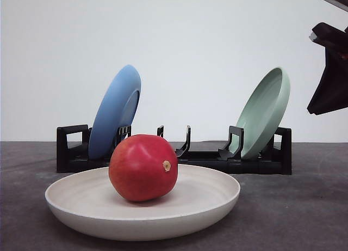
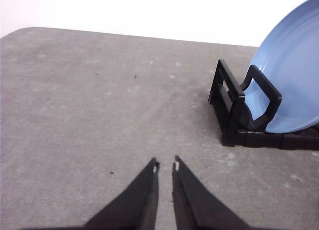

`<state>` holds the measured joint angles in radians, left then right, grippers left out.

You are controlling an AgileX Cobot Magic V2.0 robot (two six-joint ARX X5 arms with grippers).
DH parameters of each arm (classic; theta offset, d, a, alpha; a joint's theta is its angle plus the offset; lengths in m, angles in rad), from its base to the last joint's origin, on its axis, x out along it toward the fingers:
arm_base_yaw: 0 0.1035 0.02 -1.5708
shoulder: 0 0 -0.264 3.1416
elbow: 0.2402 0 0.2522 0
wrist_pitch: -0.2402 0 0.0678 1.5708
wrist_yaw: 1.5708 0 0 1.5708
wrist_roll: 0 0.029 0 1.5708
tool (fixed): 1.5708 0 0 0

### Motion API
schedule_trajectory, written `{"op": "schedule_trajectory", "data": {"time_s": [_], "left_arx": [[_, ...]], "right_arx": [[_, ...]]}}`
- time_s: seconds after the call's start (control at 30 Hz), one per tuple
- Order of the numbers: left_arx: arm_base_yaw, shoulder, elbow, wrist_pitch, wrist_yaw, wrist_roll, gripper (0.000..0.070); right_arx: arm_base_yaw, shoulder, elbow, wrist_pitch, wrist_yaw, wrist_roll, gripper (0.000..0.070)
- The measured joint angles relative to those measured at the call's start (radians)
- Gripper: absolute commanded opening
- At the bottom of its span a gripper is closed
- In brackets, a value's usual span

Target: Place pomegranate in white plate

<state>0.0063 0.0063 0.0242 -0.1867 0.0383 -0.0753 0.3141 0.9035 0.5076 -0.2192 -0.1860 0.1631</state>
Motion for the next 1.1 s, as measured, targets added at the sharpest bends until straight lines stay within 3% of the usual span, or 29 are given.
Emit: {"op": "schedule_trajectory", "data": {"time_s": [0.4, 0.5, 0.73, 1.1], "left_arx": [[0.0, 0.0, 0.0, 0.0, 0.0, 0.0, 0.0033], [0.0, 0.0, 0.0, 0.0, -0.001, 0.0, 0.0033], [0.0, 0.0, 0.0, 0.0, -0.001, 0.0, 0.0033], [0.0, 0.0, 0.0, 0.0, -0.002, 0.0, 0.0033]], "right_arx": [[0.0, -0.002, 0.0, -0.001, 0.001, -0.001, 0.004], [-0.004, -0.037, -0.001, -0.02, 0.045, -0.061, 0.004], [-0.07, -0.27, -0.122, 0.005, 0.086, -0.216, 0.004], [-0.193, -0.712, -0.373, 0.036, 0.164, -0.243, 0.004]]}}
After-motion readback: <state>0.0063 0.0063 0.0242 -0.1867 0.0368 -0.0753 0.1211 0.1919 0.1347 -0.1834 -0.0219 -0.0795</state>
